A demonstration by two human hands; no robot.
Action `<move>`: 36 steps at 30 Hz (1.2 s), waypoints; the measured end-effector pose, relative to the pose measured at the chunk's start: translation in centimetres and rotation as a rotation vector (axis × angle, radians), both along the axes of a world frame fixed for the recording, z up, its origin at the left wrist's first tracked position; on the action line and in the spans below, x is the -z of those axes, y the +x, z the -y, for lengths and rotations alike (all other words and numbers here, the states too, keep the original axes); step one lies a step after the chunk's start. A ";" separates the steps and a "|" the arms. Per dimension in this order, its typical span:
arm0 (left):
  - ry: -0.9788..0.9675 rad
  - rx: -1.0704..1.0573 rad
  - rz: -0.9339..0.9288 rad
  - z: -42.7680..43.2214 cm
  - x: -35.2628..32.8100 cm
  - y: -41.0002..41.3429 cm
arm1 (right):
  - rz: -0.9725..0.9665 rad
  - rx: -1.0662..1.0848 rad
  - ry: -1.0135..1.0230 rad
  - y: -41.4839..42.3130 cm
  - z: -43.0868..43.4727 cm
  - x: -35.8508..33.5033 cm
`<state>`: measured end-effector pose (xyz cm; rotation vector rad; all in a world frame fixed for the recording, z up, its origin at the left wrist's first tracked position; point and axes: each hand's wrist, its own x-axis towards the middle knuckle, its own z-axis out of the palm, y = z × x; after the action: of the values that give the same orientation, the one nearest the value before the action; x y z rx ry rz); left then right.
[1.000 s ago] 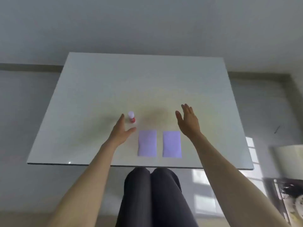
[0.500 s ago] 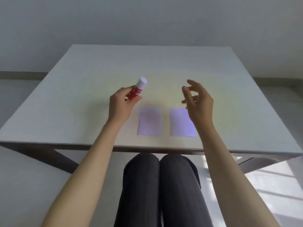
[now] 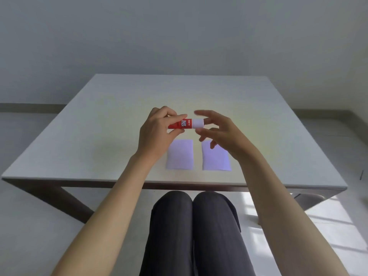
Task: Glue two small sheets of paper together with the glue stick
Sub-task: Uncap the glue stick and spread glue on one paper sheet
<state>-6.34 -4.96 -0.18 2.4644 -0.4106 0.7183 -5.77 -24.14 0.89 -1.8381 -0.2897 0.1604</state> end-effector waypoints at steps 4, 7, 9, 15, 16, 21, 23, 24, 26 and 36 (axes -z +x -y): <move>0.029 0.010 -0.015 0.6 0.3 0.0 | -0.042 0.173 -0.075 0.1 -0.4 0.1; 0.030 -0.005 -0.009 0.5 0.3 0.1 | 0.024 0.060 0.027 0.0 -0.2 0.3; 0.025 -0.010 -0.008 0.3 0.3 0.2 | -0.019 0.029 0.029 0.0 -0.1 0.2; -0.002 -0.022 -0.083 0.1 0.7 0.2 | 0.098 0.140 0.127 0.7 -0.6 0.0; -0.030 -0.023 -0.117 -0.1 0.7 0.2 | 0.124 0.181 0.176 1.3 -0.1 -0.1; -0.445 0.004 -0.294 -1.5 1.3 0.0 | 0.213 0.533 -0.151 6.0 4.3 0.7; -0.576 0.020 -0.349 -1.7 1.5 -0.1 | 0.220 0.563 -0.362 7.2 5.5 2.4; -0.614 0.034 -0.368 -1.6 1.6 -0.2 | 0.220 0.552 -0.428 7.5 5.8 3.4; -0.677 0.066 -0.396 -1.4 1.6 -0.3 | 0.213 0.498 -0.543 8.0 6.3 5.3; -1.043 -0.048 -0.412 0.6 1.4 0.4 | 0.250 0.407 -0.940 5.9 5.4 6.4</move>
<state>-5.92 -5.57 -1.62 1.5498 0.1692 0.2859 0.12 -29.54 -5.51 -2.8116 0.0170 -0.2702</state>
